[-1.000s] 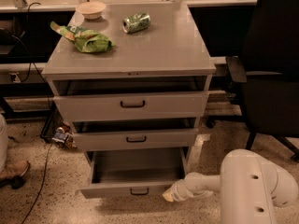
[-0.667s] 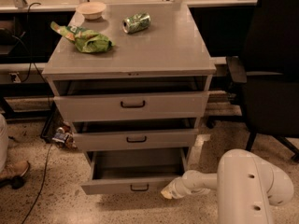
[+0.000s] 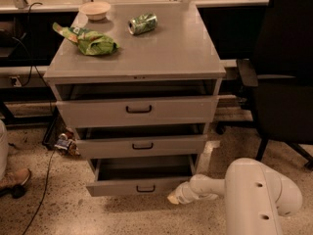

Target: Close bottom drawer

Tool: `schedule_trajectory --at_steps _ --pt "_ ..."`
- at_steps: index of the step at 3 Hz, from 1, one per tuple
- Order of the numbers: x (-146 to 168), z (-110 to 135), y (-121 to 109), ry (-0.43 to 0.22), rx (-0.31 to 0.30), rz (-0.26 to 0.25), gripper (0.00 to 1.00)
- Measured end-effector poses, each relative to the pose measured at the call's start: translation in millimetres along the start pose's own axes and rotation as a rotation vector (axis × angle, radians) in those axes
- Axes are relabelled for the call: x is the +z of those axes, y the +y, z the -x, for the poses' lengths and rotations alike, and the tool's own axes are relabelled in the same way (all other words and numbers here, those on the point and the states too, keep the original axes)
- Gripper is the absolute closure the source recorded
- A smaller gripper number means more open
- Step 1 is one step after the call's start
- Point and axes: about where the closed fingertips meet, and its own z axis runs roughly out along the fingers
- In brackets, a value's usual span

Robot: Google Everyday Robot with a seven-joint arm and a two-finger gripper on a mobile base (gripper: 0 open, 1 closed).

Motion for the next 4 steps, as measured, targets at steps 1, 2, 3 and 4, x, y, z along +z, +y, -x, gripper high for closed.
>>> schedule_trajectory --at_steps 1,2,3,4 --pt "3.9 7.4 -12.6 -0.005 -0.027 -0.027 1.00" --pt "6.4 22.4 -34.8 -0.026 -0.074 -0.065 1.00" --pt "6.4 22.4 -34.6 -0.026 -0.074 -0.065 1.00" --pt "5.3 53.7 -67.4 -0.081 -0.139 -0.111 1.00"
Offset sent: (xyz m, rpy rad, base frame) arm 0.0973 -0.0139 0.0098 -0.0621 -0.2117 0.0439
